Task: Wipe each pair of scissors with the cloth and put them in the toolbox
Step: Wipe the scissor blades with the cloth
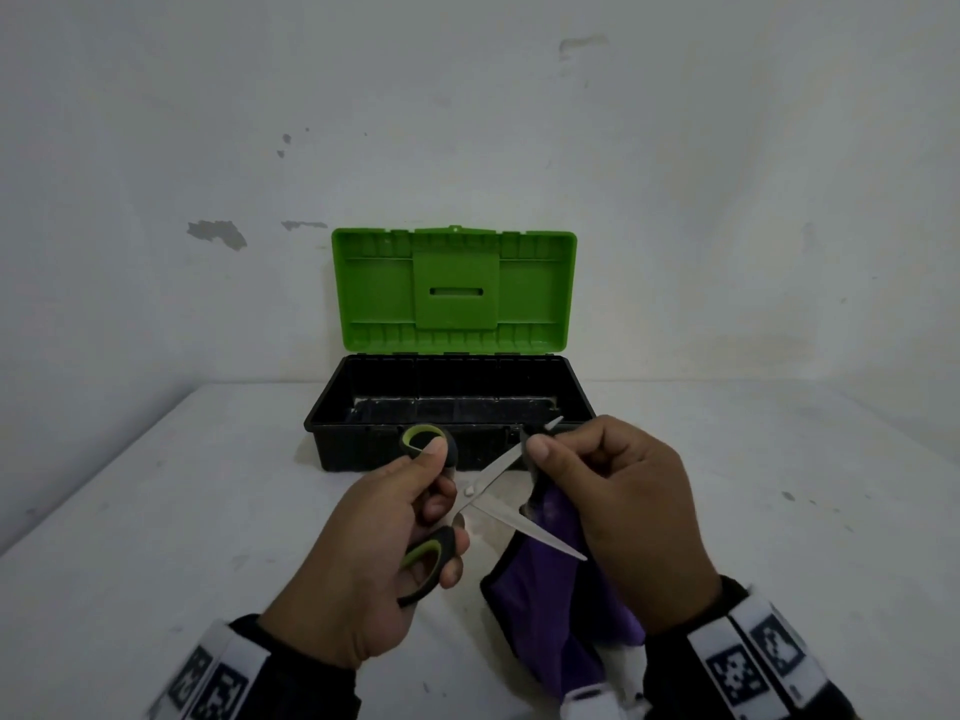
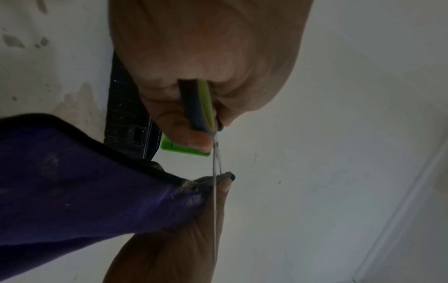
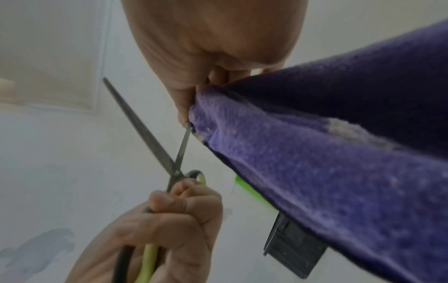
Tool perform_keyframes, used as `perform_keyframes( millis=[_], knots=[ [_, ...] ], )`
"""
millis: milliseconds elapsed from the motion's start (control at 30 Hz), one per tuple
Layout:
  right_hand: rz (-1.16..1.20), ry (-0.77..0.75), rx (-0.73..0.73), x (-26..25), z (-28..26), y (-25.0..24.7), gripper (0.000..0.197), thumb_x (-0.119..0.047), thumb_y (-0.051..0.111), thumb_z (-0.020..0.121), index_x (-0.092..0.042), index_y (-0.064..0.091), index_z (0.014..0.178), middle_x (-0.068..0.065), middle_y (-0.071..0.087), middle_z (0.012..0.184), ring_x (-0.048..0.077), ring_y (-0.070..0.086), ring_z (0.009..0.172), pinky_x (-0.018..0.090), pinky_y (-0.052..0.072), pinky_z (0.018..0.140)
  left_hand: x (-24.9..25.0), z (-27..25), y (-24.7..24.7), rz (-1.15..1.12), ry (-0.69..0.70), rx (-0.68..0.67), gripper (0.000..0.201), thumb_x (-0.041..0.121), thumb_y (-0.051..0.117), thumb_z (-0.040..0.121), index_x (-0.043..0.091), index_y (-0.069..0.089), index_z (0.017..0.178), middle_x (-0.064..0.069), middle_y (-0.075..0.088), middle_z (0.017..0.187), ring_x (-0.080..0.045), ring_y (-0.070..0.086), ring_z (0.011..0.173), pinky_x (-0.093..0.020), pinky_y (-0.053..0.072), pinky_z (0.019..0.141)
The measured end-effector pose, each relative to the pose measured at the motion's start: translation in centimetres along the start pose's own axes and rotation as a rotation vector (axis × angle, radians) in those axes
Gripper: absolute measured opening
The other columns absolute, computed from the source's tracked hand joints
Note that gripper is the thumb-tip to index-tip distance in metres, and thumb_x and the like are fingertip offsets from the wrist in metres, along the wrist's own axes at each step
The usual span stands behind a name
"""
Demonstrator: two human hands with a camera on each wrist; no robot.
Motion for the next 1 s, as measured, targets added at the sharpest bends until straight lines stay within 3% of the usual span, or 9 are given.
perform_keyframes(
  millis=[100, 233, 433, 567, 667, 767, 867, 933, 1000],
  knots=[
    [-0.016, 0.004, -0.039, -0.4, -0.4, 0.7, 0.017, -0.029, 0.078, 0.075, -0.014, 0.073, 0.07, 0.004, 0.074, 0.07, 0.024, 0.071, 0.067, 0.037, 0.059, 0.066, 0.0, -0.1, -0.1, 0.007, 0.003, 0.008, 0.032, 0.037, 0.059, 0.093, 0.008, 0.055, 0.079, -0.004, 0.042, 0.056, -0.019, 0.049, 0.046, -0.027, 0.036, 0.037],
    [0.041, 0.043, 0.062, 0.6, 0.3, -0.5, 0.017, -0.023, 0.078, 0.079, -0.012, 0.071, 0.068, 0.007, 0.074, 0.067, 0.028, 0.07, 0.062, 0.046, 0.06, 0.065, -0.1, -0.1, -0.3, -0.002, -0.002, 0.009, 0.031, 0.036, 0.058, 0.094, 0.009, 0.054, 0.079, -0.002, 0.041, 0.055, -0.02, 0.049, 0.047, -0.026, 0.036, 0.037],
    [-0.003, 0.007, -0.028, -0.1, -0.5, 0.8, 0.019, -0.03, 0.078, 0.075, -0.012, 0.073, 0.071, 0.004, 0.074, 0.07, 0.024, 0.071, 0.068, 0.035, 0.058, 0.067, 0.0, 0.0, -0.2, 0.01, -0.004, 0.007, 0.032, 0.037, 0.059, 0.093, 0.009, 0.055, 0.078, -0.002, 0.042, 0.055, -0.019, 0.049, 0.046, -0.027, 0.035, 0.037],
    [0.084, 0.049, 0.071, 0.8, 0.5, -0.6, 0.02, -0.03, 0.079, 0.075, -0.013, 0.071, 0.069, 0.01, 0.073, 0.069, 0.035, 0.069, 0.064, 0.052, 0.06, 0.067, 0.2, 0.2, -0.1, 0.005, 0.0, 0.002, 0.032, 0.036, 0.058, 0.094, 0.009, 0.055, 0.077, -0.002, 0.041, 0.055, -0.019, 0.049, 0.047, -0.026, 0.035, 0.036],
    [0.074, 0.037, 0.047, 0.8, 0.2, 0.0, 0.018, -0.028, 0.077, 0.076, -0.014, 0.071, 0.068, 0.008, 0.074, 0.069, 0.027, 0.07, 0.064, 0.044, 0.059, 0.066, 0.2, 0.3, 0.0, 0.014, 0.002, 0.005, 0.032, 0.036, 0.058, 0.094, 0.01, 0.055, 0.077, -0.002, 0.041, 0.055, -0.018, 0.049, 0.046, -0.026, 0.035, 0.036],
    [0.034, 0.033, -0.023, 0.2, -0.2, 0.6, 0.021, -0.029, 0.077, 0.075, -0.01, 0.072, 0.071, 0.006, 0.075, 0.071, 0.027, 0.071, 0.069, 0.039, 0.059, 0.068, 0.0, 0.3, 0.1, 0.01, 0.0, 0.001, 0.032, 0.037, 0.058, 0.093, 0.01, 0.055, 0.077, -0.001, 0.04, 0.055, -0.017, 0.048, 0.044, -0.026, 0.034, 0.035],
    [0.057, 0.057, 0.059, 0.9, 0.6, -0.5, 0.023, -0.031, 0.078, 0.073, -0.01, 0.07, 0.068, 0.008, 0.074, 0.069, 0.021, 0.068, 0.063, 0.032, 0.056, 0.063, 0.2, 0.4, 0.2, 0.004, 0.015, -0.001, 0.031, 0.035, 0.058, 0.094, 0.009, 0.054, 0.077, -0.002, 0.038, 0.055, -0.019, 0.048, 0.046, -0.025, 0.034, 0.035],
    [0.083, 0.072, 0.1, 1.2, 0.8, -0.9, 0.025, -0.032, 0.078, 0.073, -0.01, 0.068, 0.067, 0.012, 0.073, 0.069, 0.021, 0.065, 0.061, 0.034, 0.054, 0.062, 0.2, 0.5, 0.2, 0.001, 0.018, -0.003, 0.032, 0.035, 0.058, 0.094, 0.009, 0.054, 0.076, -0.001, 0.037, 0.055, -0.019, 0.048, 0.046, -0.025, 0.034, 0.036],
    [0.084, 0.074, 0.065, 1.1, 0.6, -0.4, 0.025, -0.032, 0.078, 0.074, -0.009, 0.068, 0.068, 0.015, 0.072, 0.069, 0.031, 0.065, 0.061, 0.041, 0.054, 0.064, 0.2, 0.6, 0.3, 0.013, 0.018, -0.002, 0.032, 0.036, 0.058, 0.094, 0.009, 0.054, 0.076, -0.001, 0.038, 0.055, -0.018, 0.048, 0.046, -0.026, 0.034, 0.036]
  ],
)
Point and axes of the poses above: each hand's wrist, its own z-axis towards the middle knuckle, its own y-axis out of the palm, x = y × z, the point moved 6 cm from there along z, towards the middle knuckle
